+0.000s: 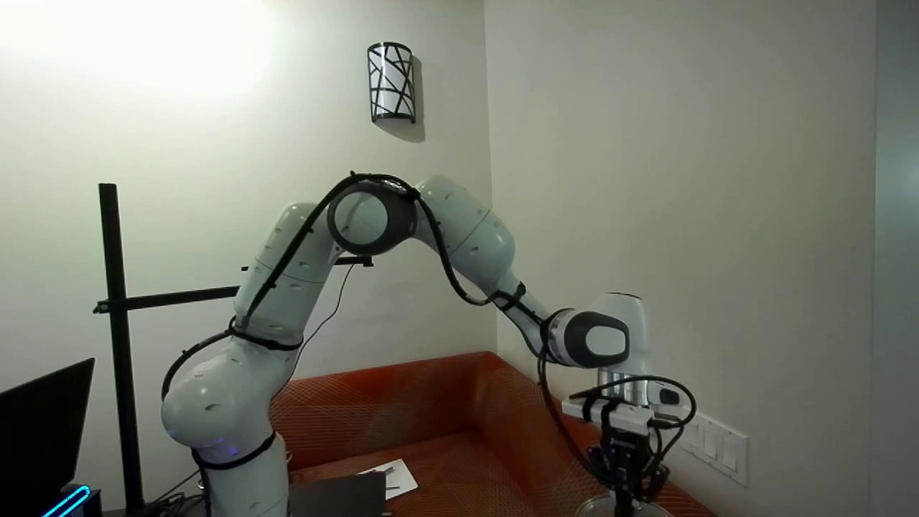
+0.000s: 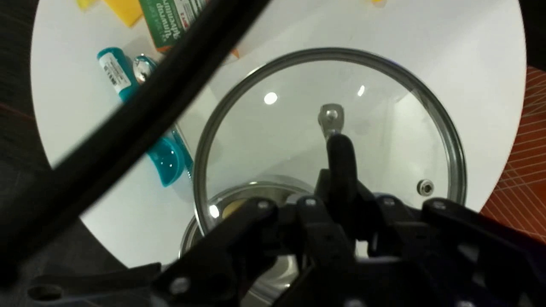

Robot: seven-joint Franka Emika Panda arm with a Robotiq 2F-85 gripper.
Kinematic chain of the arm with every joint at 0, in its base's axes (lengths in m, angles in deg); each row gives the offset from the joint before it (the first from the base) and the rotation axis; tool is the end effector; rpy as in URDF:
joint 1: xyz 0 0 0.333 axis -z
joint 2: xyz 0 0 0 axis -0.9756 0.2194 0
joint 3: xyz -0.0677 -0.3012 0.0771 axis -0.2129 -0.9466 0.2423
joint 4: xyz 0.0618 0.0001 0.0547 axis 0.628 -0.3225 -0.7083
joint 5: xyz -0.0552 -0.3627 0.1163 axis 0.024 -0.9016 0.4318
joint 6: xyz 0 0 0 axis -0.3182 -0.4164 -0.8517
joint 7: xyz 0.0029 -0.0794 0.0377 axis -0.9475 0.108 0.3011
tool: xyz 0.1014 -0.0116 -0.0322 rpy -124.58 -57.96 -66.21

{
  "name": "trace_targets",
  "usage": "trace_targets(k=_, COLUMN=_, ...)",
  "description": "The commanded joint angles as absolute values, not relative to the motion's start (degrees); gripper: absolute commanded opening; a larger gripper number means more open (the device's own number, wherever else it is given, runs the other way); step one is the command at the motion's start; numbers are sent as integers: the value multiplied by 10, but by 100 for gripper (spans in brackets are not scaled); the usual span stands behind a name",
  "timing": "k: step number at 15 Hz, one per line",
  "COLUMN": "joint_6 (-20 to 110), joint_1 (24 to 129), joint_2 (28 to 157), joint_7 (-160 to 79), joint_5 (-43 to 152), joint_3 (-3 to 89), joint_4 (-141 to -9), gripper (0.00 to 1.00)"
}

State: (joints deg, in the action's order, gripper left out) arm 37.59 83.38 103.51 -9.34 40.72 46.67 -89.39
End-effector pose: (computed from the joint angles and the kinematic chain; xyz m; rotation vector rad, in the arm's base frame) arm 0.6154 -0.0769 0.2554 2.8415 0.7996 -0.2796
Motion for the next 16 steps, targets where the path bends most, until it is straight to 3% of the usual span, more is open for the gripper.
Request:
trace_targets(k=1, joint_6=342, joint_1=826, joint_2=1039, joint_7=-83, joint_5=416, joint_3=474, joint_4=-846, gripper=2)
trace_targets(k=16, joint_6=252, joint_1=813, joint_2=1169, joint_7=-79, joint_5=410, joint_3=478, joint_4=-656, gripper=2)
